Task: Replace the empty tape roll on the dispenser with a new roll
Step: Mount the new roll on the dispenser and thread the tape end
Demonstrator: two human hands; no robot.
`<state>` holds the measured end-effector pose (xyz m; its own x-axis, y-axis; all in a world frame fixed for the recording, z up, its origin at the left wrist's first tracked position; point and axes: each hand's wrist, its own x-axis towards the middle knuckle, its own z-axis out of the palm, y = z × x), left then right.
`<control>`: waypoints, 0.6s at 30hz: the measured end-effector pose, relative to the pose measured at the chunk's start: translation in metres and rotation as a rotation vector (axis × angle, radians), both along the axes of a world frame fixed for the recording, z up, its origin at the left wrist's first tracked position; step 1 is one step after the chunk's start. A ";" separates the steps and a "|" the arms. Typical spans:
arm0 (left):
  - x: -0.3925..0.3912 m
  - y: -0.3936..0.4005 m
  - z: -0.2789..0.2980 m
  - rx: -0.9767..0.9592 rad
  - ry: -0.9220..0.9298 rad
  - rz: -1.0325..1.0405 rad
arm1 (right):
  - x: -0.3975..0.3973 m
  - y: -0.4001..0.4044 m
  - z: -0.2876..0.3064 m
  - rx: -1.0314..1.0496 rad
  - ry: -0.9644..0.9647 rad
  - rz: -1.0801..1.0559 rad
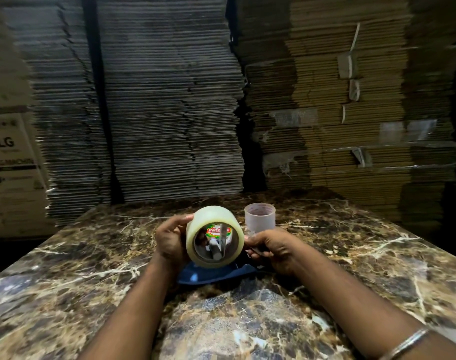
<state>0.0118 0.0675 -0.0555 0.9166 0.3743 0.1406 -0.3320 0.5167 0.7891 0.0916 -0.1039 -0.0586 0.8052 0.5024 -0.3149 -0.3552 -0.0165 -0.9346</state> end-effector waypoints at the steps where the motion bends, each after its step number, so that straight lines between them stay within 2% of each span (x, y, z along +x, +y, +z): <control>1: 0.002 0.001 0.000 -0.013 0.004 0.004 | 0.001 0.001 -0.001 -0.009 -0.005 -0.007; 11: 0.008 0.009 -0.002 0.104 0.067 -0.009 | 0.002 0.003 -0.001 -0.037 0.010 -0.029; 18: 0.003 0.007 -0.006 -0.024 0.023 0.036 | 0.002 -0.008 0.002 -0.038 0.055 -0.019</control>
